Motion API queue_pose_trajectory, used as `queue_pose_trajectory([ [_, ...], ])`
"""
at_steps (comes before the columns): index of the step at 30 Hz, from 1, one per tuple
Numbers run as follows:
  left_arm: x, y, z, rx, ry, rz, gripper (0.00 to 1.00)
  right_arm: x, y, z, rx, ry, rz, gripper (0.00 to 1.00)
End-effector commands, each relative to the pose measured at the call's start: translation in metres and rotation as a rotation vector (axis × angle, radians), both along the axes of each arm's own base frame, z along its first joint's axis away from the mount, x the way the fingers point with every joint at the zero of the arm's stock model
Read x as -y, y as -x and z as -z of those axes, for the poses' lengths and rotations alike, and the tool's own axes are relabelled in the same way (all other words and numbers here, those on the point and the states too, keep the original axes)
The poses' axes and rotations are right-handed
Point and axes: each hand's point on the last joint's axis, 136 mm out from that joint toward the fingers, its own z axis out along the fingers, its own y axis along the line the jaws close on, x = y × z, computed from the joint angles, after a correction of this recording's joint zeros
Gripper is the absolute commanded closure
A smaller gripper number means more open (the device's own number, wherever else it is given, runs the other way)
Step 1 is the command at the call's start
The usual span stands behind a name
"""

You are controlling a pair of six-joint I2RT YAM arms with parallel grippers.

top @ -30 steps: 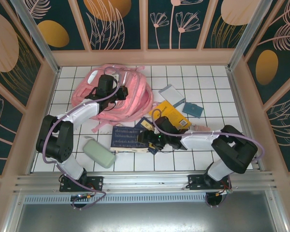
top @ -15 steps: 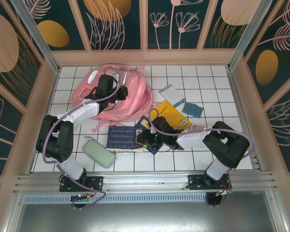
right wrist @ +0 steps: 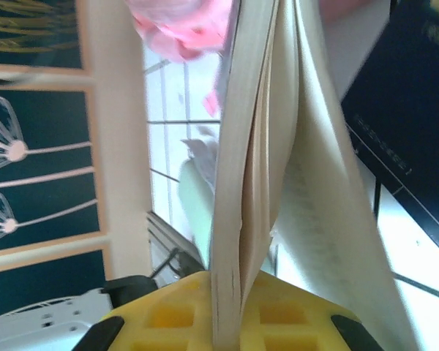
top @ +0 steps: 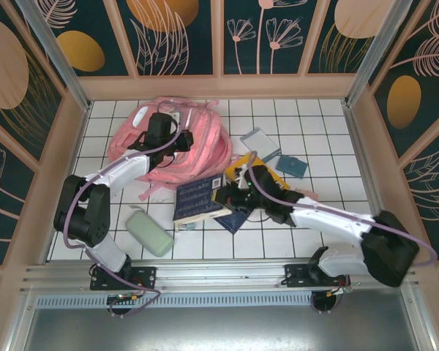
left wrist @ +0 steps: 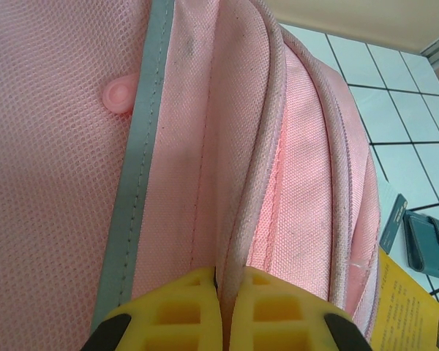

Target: Pack the student bag

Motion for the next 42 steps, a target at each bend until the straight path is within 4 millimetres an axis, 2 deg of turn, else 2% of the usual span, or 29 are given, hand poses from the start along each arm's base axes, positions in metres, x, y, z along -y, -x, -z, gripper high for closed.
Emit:
queue_pose_trajectory([
  [1,-0.001,-0.007,-0.064,0.145,0.03,0.01,1.0,0.032,-0.008,-0.034,0.083,0.029,0.071,0.88],
  [6,0.002,-0.007,-0.093,0.166,0.061,0.033,1.0,0.068,-0.017,-0.075,0.163,0.005,0.142,0.87],
  [15,0.005,0.002,-0.133,0.169,0.106,0.086,1.0,0.089,-0.049,-0.152,0.315,-0.033,0.175,0.86],
  [22,0.002,0.017,-0.162,0.185,0.181,0.152,1.0,0.094,-0.079,-0.186,0.388,-0.066,0.167,0.85],
  [26,0.002,0.029,-0.179,0.196,0.235,0.196,1.0,0.097,-0.096,-0.187,0.403,-0.057,0.176,0.85],
  [33,0.003,0.043,-0.207,0.234,0.293,0.251,1.0,0.082,-0.119,-0.169,0.388,-0.087,0.146,0.85],
  [38,0.007,0.052,-0.22,0.246,0.327,0.295,1.0,0.061,-0.14,-0.167,0.364,-0.153,0.121,0.85],
  [42,0.004,0.054,-0.225,0.258,0.351,0.296,1.0,0.028,-0.156,-0.157,0.317,-0.175,0.095,0.85],
])
